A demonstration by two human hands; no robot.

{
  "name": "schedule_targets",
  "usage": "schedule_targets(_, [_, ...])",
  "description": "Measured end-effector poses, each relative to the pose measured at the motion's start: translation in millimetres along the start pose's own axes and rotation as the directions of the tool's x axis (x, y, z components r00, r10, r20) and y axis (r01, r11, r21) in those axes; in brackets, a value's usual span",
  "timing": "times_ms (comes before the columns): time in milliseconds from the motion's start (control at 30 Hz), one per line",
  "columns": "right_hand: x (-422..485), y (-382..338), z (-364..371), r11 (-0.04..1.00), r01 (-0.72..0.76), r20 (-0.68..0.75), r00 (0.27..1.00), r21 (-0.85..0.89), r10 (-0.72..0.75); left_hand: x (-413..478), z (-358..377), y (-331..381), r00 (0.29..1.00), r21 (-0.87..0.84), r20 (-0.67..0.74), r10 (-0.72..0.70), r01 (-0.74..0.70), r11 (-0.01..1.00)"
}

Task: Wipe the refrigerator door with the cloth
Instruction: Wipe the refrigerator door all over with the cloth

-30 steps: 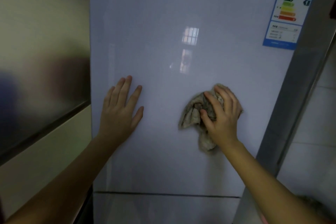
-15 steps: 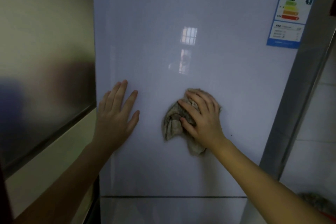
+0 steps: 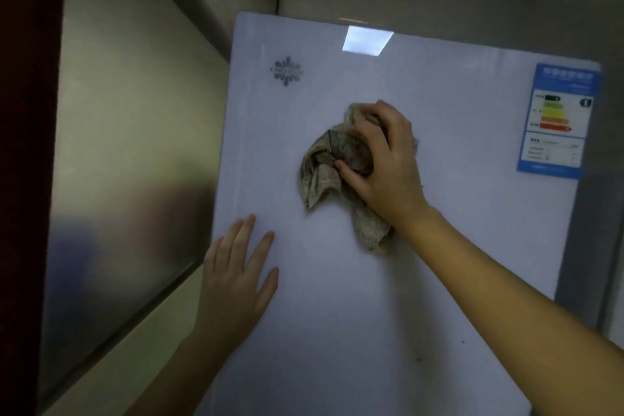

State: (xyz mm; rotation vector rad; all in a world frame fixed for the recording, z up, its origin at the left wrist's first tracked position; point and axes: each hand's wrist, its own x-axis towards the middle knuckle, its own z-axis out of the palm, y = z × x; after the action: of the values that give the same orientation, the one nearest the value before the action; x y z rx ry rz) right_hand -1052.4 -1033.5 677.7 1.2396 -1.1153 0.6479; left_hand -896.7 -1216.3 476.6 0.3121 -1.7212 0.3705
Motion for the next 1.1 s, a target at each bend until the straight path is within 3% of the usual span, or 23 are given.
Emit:
schedule_targets(300, [-11,-4,6,0.987,-0.04,-0.135,0.991,-0.155,0.019,17,-7,-4,1.0,-0.027,-0.008,-0.01,0.009,1.0])
schedule_targets(700, [-38,-7,-2,0.997,-0.065,0.075,0.995,-0.036,0.068,78,-13,-10,0.998,0.018,-0.06,-0.021,0.022,1.0])
schedule_targets(900, [-44,-12,7,0.995,-0.094,0.023,0.995,-0.021,0.094,67,-2,-13,0.997,0.004,-0.073,0.024,-0.024,1.0])
schedule_targets(1100, [-9,-5,18,0.999,0.017,0.03,0.999,-0.041,-0.015,53,7,-13,0.997,-0.068,-0.076,-0.016,0.011,0.998])
